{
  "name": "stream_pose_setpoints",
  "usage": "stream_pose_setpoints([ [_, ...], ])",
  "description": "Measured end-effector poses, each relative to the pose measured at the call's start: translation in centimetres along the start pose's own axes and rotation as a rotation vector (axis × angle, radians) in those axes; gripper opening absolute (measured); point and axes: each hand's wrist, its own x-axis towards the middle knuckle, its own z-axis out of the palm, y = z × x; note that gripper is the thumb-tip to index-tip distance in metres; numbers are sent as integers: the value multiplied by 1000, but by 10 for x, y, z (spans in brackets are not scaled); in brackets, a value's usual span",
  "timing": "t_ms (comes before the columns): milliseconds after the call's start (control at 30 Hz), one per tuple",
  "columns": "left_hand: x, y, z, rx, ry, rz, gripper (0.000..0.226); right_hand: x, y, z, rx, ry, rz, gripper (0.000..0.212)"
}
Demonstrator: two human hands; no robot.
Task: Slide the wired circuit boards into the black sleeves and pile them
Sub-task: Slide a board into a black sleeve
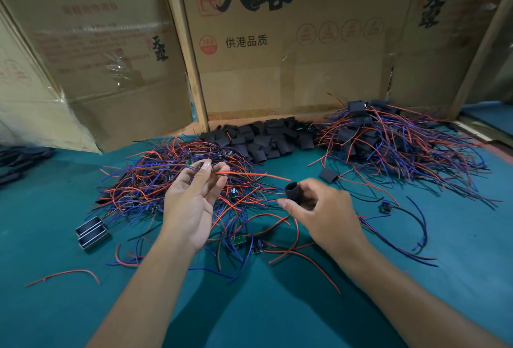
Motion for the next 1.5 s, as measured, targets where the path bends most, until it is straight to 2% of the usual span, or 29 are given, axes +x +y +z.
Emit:
stream_pose_setpoints([
  [367,-3,-1,3,33,-9,1,3,1,2,-2,-56,-8,-95,18],
  [533,-12,-12,11,96,-79,5,4,0,-2,-5,-253,-12,-192,21],
  [700,-28,-34,20,247,-220,-35,11,0,-12,-7,-481,14,-346,28],
  [833,-36,-46,26,256,-275,-72,23,-3,-16,-9,-424,-47,-309,27],
  [1000,-34,-45,23,407,-272,33,23,-3,-18,-10,-384,-58,-329,26],
  [1167,-33,-42,26,270,-248,-44,19,-2,-19,-9,-383,-66,-342,29],
  [1267,-31,-39,25,204,-235,-104,4,0,-18,-12,-370,-45,-359,30],
  [1500,-30,-36,23,150,-272,-126,7,0,-19,-14,-412,17,-460,36],
])
